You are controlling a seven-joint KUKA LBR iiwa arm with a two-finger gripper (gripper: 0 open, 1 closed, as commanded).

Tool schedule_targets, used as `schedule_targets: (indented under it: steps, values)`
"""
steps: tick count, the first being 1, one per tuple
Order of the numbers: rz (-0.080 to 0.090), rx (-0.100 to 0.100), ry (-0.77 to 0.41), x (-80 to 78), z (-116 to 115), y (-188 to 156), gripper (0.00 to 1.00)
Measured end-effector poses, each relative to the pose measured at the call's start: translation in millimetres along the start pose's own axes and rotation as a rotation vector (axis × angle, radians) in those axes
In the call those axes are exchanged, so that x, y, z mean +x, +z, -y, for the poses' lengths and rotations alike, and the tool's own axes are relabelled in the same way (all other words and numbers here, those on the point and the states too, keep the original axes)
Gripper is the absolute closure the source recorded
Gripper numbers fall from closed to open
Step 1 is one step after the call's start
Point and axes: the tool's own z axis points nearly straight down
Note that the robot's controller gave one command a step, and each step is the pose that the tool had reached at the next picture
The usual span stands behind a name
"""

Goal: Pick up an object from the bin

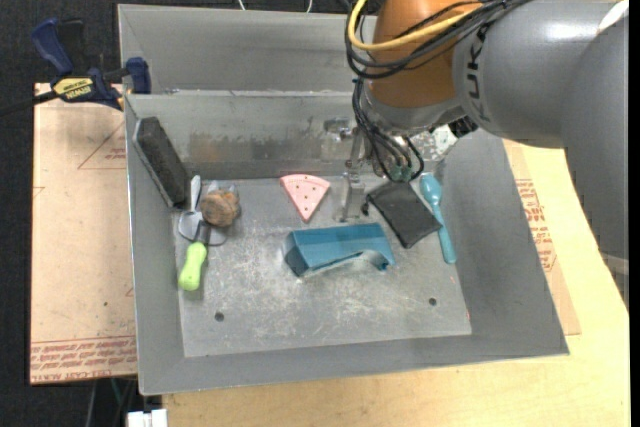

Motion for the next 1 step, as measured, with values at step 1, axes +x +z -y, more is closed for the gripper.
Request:
schedule_targets:
  steps: [1]
  values:
    - [0.003, -0.001, -0.094, 86.6, 23.7, 87.9, 0.00]
